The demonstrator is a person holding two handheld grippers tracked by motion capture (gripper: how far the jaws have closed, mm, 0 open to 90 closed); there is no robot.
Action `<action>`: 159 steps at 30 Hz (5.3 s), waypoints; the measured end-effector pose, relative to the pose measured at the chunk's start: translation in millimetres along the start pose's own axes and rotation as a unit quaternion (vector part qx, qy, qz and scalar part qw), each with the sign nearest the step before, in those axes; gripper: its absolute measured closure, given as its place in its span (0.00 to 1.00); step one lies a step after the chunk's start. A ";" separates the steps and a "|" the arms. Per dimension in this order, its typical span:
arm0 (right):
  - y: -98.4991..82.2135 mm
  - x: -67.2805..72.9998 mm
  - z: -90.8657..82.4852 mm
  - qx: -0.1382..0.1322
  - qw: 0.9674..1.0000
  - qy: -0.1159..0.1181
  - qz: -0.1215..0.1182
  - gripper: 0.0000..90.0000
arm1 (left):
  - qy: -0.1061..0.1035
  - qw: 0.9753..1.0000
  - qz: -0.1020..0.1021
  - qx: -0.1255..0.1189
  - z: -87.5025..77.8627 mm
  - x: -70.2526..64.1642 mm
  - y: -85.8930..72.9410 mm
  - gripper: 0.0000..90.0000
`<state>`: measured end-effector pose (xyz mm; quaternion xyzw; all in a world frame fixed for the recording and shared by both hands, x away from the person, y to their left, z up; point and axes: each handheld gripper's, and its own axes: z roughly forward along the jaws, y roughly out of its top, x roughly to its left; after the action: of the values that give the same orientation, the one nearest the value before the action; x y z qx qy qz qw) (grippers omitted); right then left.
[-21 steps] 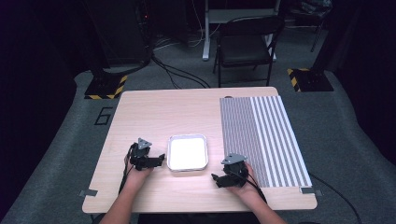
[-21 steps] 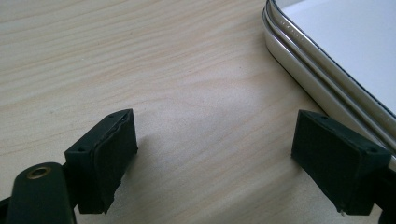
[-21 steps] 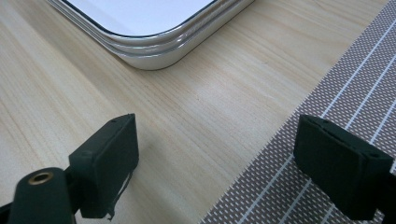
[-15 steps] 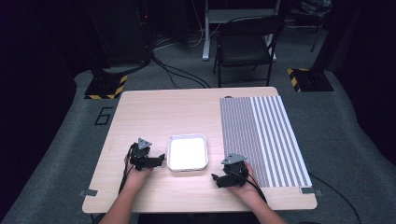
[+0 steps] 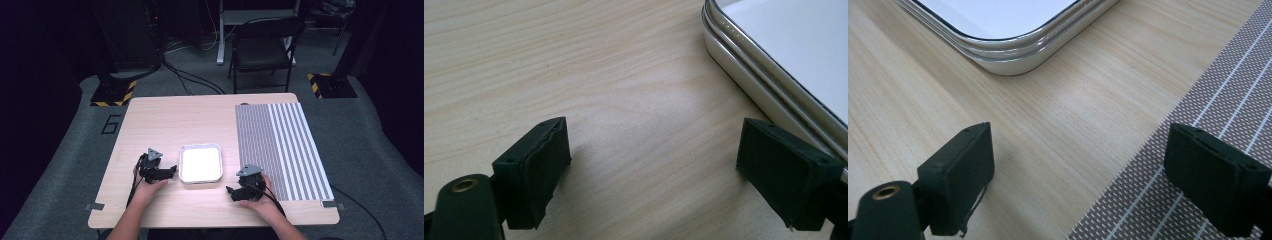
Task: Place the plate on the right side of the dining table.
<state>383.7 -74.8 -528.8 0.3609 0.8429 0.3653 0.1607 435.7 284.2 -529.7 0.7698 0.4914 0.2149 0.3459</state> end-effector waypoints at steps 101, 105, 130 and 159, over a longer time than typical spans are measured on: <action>60.4 -21.9 -11.2 0.008 0.986 -0.008 0.164 0.61 | -0.056 0.995 -0.080 -0.007 -37.7 -34.5 35.9 0.66; 62.5 -22.9 -7.5 0.004 0.984 -0.009 0.180 0.64 | -0.058 0.994 -0.088 -0.005 -35.6 -30.7 34.3 0.70; 69.2 -19.8 5.1 -0.005 0.974 0.006 0.228 0.69 | -0.078 0.986 -0.147 0.011 -21.5 -24.0 31.9 0.81; 69.6 -15.5 16.4 0.012 0.970 0.026 0.243 0.74 | -0.051 0.990 -0.129 0.021 -12.6 -38.4 31.7 0.92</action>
<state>437.2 -44.9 -489.0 0.5473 0.7381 0.3925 0.0403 430.3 244.8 -497.3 0.7171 0.5729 0.1184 0.3789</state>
